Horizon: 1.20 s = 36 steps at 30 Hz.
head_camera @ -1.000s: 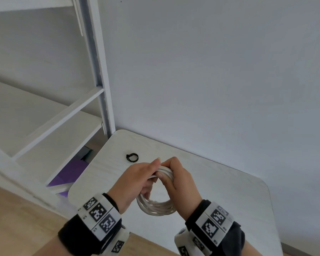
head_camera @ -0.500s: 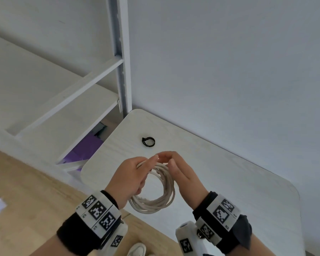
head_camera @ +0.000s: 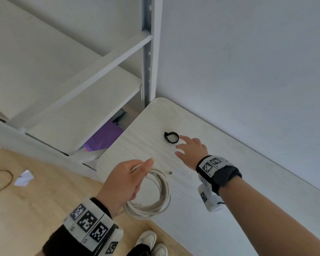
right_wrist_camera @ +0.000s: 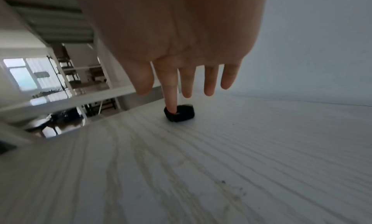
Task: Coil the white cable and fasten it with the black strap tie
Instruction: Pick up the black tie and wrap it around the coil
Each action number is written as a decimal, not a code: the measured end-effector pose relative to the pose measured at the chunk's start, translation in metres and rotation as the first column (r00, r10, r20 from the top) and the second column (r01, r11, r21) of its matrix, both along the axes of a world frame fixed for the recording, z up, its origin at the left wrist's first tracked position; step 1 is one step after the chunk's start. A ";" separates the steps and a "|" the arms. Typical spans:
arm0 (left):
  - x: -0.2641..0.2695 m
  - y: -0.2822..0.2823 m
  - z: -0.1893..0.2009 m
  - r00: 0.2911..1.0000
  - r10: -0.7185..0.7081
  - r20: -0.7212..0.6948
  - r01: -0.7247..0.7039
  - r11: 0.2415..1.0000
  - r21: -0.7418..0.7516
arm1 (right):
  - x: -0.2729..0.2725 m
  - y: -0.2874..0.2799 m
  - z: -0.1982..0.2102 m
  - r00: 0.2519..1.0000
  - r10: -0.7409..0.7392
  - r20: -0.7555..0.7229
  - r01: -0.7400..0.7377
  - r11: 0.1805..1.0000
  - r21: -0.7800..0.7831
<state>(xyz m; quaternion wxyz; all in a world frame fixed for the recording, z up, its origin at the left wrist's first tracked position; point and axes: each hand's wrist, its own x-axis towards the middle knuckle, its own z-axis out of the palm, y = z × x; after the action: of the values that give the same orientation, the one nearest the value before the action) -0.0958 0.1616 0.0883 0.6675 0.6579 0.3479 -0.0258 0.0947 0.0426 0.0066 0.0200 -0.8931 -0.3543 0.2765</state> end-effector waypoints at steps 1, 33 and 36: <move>0.000 0.001 -0.001 1.000 0.003 -0.005 -0.003 1.000 -0.004 | 0.001 0.006 -0.006 0.999 0.038 0.005 -0.038 0.998 -0.048; 0.044 -0.061 0.080 0.950 -0.223 0.220 0.251 0.962 -0.108 | -0.048 -0.102 0.139 0.607 -0.085 -0.790 0.794 0.050 0.605; 0.042 -0.081 0.102 0.918 -0.277 0.284 0.318 0.942 -0.111 | -0.059 -0.126 0.154 0.687 -0.161 -0.708 0.725 0.089 0.683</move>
<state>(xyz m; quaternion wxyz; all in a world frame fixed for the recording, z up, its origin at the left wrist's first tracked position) -0.0538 0.0810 0.1902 0.7450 0.6469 0.1486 -0.0661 0.0359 -0.0829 0.1608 0.7176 -0.6592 -0.1245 0.1869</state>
